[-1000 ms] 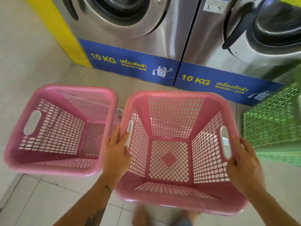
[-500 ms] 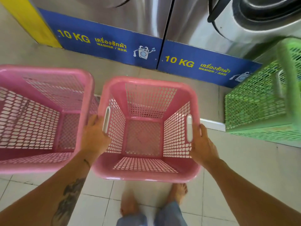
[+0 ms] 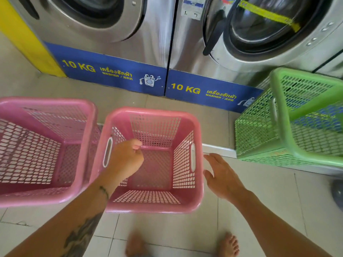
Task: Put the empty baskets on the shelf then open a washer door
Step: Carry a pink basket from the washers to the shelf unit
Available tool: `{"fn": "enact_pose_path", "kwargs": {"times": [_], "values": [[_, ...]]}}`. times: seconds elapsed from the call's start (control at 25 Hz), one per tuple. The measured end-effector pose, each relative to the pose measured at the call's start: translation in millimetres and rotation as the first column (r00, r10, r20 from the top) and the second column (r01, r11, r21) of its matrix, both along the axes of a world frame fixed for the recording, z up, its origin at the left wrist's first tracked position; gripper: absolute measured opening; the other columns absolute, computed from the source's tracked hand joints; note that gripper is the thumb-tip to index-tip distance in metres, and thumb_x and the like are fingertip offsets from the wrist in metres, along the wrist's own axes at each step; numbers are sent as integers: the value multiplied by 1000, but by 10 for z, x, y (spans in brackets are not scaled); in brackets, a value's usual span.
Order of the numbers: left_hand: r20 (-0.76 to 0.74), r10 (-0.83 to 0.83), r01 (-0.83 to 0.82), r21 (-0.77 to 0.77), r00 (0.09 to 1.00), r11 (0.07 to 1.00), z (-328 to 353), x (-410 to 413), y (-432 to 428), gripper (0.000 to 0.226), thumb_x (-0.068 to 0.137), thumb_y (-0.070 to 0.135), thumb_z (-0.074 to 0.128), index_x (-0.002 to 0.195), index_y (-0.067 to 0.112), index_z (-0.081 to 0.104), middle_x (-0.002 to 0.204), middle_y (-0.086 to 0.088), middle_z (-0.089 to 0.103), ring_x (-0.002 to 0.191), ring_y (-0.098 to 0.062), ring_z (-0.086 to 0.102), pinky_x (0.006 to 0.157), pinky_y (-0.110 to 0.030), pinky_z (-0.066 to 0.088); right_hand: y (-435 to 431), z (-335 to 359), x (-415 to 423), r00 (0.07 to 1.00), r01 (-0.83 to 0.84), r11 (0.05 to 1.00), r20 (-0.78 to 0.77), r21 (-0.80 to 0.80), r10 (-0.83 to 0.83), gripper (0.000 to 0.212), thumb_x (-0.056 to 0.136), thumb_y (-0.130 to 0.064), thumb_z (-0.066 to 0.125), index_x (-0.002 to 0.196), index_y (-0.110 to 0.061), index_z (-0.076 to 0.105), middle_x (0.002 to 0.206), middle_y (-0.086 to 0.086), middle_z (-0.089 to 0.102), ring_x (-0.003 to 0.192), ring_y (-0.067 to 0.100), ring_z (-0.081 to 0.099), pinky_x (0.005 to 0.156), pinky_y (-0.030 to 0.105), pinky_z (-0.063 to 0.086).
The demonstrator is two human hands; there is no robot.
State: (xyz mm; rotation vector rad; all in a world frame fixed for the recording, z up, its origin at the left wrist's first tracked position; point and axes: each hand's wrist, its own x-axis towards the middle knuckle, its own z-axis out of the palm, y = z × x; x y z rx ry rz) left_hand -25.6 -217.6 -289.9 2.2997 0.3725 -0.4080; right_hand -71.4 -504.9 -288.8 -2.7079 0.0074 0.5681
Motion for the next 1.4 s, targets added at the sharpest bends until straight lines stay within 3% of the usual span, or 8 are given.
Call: {"fn": "enact_pose_path", "kwargs": {"times": [0.2,0.36,0.52,0.64,0.84,0.96,1.2,1.4], "values": [[108,-105,116,-98,989,988,432,85,-1204,35,91,6,49,122,16,63,117,4,66,104,-11,60,95,-20,41,-902,406,139,984,-51,996,173,75,37,52,93,-29,52,143,-22,40,150,-2,37,135,22,41,110,40,37],[201,-18,54,-176,979,983,605,185,-2537,31,87,-1,51,109,14,68,106,-2,69,96,-15,63,86,-19,43,-1894,801,261,929,-95,970,369,223,6,49,85,-24,50,133,-15,53,134,1,53,122,20,51,104,24,37],[255,8,43,-195,967,980,598,335,-3818,32,86,1,54,110,18,65,112,-2,66,101,-19,64,85,-22,46,-3119,1046,289,868,-88,956,492,281,-64,46,84,-22,50,129,-16,54,129,0,56,119,16,51,104,22,37],[304,-87,101,-31,949,994,536,521,-4520,43,85,18,61,128,15,57,135,-6,54,122,-26,54,108,-39,37,-4081,1043,378,840,5,967,523,256,-143,48,81,-19,53,129,-17,53,130,2,53,118,21,51,103,26,38],[242,-340,271,277,909,922,391,856,-5134,64,86,42,48,147,25,38,159,-7,25,147,-22,19,118,-35,15,-5405,660,662,845,279,960,464,39,-265,60,72,-19,59,131,-14,51,139,22,45,123,45,46,102,53,41],[187,-327,240,376,926,895,241,1050,-5303,54,90,37,52,143,35,43,161,-8,16,144,-29,23,116,-39,22,-5872,439,848,862,371,928,382,-29,-333,66,75,-14,60,139,-16,43,145,22,35,126,48,41,102,52,38],[307,-338,162,480,889,862,-56,1184,-5427,44,82,16,60,126,18,61,149,-10,39,115,-40,55,99,-50,47,-6229,112,1250,882,344,939,336,18,-330,66,87,-7,54,148,-16,30,154,17,24,128,46,43,104,51,38],[276,-363,152,570,890,807,-116,1127,-5365,58,81,10,60,137,24,50,157,-7,27,107,-42,56,95,-50,48,-6110,-106,1110,850,404,914,384,-37,-360,73,81,-7,55,147,-24,29,154,13,24,107,52,54,92,55,47]]}}
